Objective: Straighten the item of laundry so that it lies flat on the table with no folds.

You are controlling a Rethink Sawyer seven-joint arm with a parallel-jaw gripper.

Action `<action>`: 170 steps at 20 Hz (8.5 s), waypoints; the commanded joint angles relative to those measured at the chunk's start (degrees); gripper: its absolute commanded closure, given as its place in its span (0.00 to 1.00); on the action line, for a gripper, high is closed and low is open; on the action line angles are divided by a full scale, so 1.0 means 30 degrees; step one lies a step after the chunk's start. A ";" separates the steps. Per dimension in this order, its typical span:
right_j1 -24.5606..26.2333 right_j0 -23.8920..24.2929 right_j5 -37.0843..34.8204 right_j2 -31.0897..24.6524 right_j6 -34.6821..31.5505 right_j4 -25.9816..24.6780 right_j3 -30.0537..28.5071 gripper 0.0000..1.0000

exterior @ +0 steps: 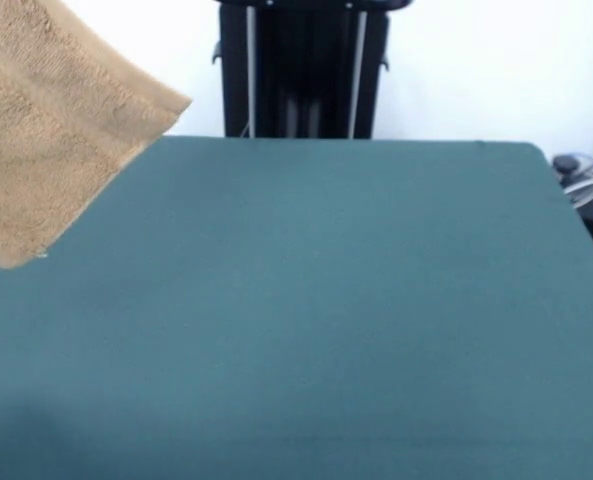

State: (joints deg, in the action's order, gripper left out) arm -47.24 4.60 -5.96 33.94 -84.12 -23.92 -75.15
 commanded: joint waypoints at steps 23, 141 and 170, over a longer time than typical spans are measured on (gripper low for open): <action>0.4768 -0.2353 -0.2327 0.0836 -0.5038 0.3868 0.1524 1.00; 1.3209 -0.1663 2.6671 -0.2093 -1.0939 1.3835 -1.3369 1.00; 1.5376 0.0431 3.0985 -0.3513 -1.1422 1.3625 -1.3888 1.00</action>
State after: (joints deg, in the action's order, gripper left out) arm -2.77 4.69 84.53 31.62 -99.14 16.10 -116.59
